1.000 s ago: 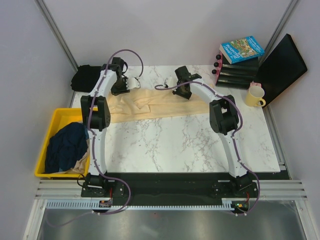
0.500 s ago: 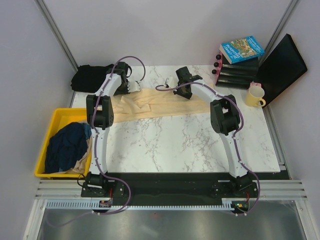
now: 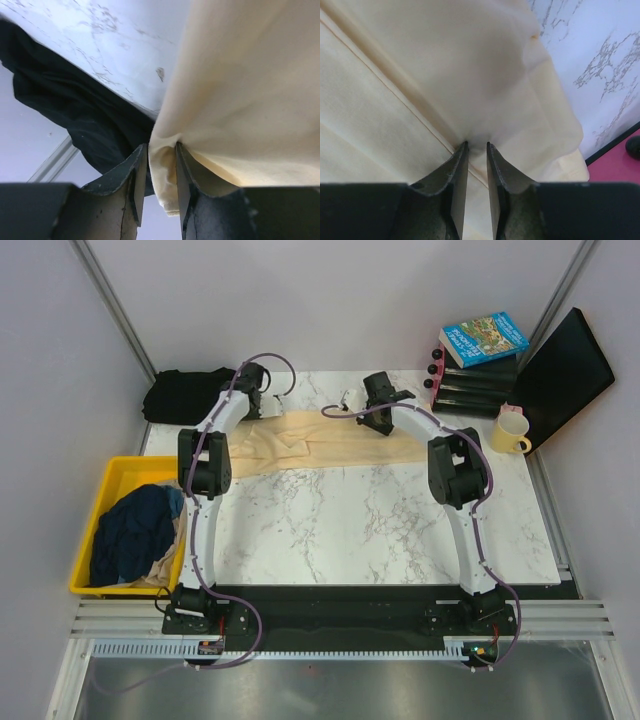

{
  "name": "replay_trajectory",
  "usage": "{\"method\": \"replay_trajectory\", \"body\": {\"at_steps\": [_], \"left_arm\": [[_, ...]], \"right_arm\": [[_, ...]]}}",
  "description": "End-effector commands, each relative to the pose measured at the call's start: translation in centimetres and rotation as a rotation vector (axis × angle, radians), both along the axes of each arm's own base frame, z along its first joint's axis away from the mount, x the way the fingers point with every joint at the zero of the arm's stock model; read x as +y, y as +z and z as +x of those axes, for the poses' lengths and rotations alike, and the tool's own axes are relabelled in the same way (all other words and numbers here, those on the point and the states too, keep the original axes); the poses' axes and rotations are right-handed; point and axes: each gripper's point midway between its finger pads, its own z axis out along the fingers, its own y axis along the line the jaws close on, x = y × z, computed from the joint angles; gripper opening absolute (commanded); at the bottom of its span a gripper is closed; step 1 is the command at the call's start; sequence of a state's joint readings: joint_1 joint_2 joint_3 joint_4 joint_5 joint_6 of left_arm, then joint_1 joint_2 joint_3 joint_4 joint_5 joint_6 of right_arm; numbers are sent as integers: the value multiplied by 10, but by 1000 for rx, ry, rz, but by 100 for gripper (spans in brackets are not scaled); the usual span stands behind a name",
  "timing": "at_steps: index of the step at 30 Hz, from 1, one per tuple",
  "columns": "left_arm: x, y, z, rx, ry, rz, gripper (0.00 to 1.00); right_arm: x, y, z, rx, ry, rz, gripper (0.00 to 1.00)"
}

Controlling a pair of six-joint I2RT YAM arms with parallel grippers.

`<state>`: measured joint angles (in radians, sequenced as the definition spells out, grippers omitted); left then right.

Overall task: Fold and stack the t-shirts
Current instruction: Fold the other side of the tshirt into a rectangle

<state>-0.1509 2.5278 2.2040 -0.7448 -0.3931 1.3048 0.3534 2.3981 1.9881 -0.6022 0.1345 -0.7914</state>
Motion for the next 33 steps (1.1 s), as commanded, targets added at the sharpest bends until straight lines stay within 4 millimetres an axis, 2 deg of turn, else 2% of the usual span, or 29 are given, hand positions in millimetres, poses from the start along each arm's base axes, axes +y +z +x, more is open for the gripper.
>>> {"method": "replay_trajectory", "body": {"at_steps": [1, 2, 3, 5, 7, 9, 12, 13, 15, 18, 20, 21, 23, 24, 25, 26, 27, 30, 32, 33], "left_arm": [[-9, 24, 16, -116, 0, -25, 38], [-13, 29, 15, -126, -2, -47, 38], [-20, 48, 15, -155, -22, -87, 38], [-28, 52, 7, -143, -46, -121, 40], [-38, 69, -3, -147, -97, -160, 42], [-42, 76, -11, -135, -136, -168, 43], [-34, 73, -27, -89, -162, -105, 44], [-29, 63, -34, -55, -170, -72, 42], [-20, 55, -39, -28, -154, -26, 40], [-18, 46, -42, -10, -142, -29, 38], [-19, 38, -43, 2, -134, -44, 38], [-19, 34, -44, 9, -133, -44, 38], [-16, 24, -45, 26, -123, -33, 37], [-14, 15, -45, 42, -114, -20, 36], [-14, 14, -44, 41, -110, -19, 36], [-14, 11, -43, 44, -108, -17, 36], [-14, 8, -41, 46, -105, -14, 35], [-11, 5, -37, 41, -91, -7, 34], [-3, 2, -37, 53, -83, 27, 33], [-1, 1, -37, 56, -80, 39, 30]], "right_arm": [[-36, -33, -29, 153, -55, -75, 33], [-34, -32, -29, 155, -48, -70, 34], [-34, -29, -28, 153, -46, -68, 36], [-29, -23, -27, 154, -29, -60, 44], [-21, -16, -31, 166, 3, -53, 53], [-10, -10, -32, 167, 33, -19, 57], [9, -6, -31, 157, 66, 6, 61], [18, 0, -28, 139, 77, 14, 62], [24, 1, -25, 128, 78, 27, 63], [31, 18, -11, 65, 69, 48, 62], [29, 33, 1, -3, 52, 44, 60], [29, 49, 5, -43, 43, 61, 58], [25, 69, 17, -117, 17, 93, 51], [24, 84, 21, -154, -2, 114, 40], [20, 94, 27, -184, -13, 127, 34], [16, 98, 29, -199, -26, 130, 27], [12, 103, 31, -213, -34, 127, 15], [-4, 94, 33, -213, -61, 76, 0], [-13, 82, 34, -201, -89, 47, 0], [-23, 78, 35, -201, -119, 26, 0]]}}
